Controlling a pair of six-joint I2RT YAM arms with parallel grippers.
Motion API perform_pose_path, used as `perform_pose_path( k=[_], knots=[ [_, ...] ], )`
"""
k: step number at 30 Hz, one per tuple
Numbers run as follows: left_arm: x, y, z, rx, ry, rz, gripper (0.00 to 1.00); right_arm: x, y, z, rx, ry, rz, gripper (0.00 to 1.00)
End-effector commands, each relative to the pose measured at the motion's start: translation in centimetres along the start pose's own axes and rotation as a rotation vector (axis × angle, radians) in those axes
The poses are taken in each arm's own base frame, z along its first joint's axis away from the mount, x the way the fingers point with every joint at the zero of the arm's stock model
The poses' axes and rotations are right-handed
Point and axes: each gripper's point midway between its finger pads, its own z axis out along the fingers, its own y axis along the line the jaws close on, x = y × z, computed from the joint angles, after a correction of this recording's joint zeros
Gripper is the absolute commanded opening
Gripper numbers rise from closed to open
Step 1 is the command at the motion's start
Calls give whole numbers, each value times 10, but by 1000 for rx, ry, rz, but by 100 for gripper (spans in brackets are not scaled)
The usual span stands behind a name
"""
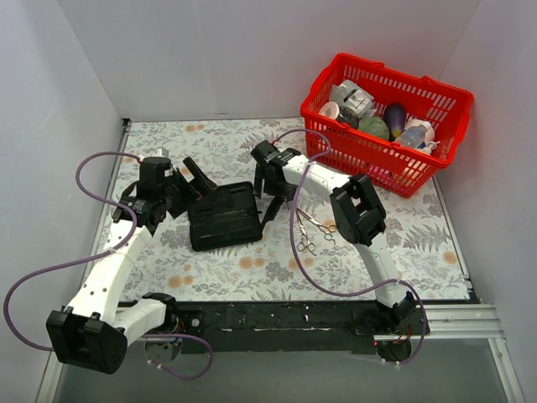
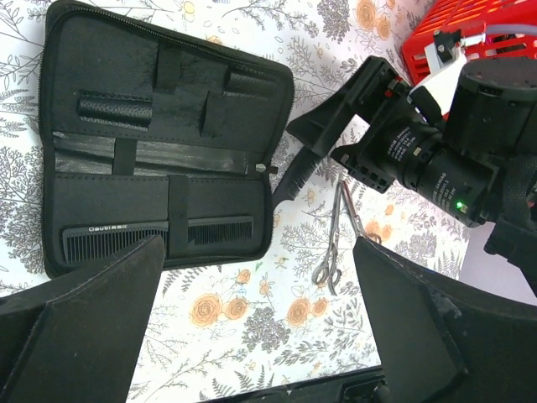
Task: Sort the hair-cutting tools
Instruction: Move the comb to the center of the board.
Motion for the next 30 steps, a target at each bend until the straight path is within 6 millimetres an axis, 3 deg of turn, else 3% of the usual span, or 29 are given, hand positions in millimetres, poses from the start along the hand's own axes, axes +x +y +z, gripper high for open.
perform_pose_path(
  k=[1, 12, 19, 24, 30],
  knots=[
    [6, 3, -8, 9, 10, 17, 98, 13, -6, 9, 98, 32, 29, 98],
    [16, 7, -6, 19, 38, 22, 98, 45, -44, 13, 236, 56, 48, 90],
    [13, 7, -12, 11, 24, 31, 98, 50, -34, 20, 266, 45, 3, 84],
    [13, 7, -16, 12, 15, 33, 98, 58, -35, 24, 267, 68, -6, 68],
    [16, 11, -16, 6, 24, 27, 98, 81, -45, 28, 265, 96, -22, 49]
  ],
)
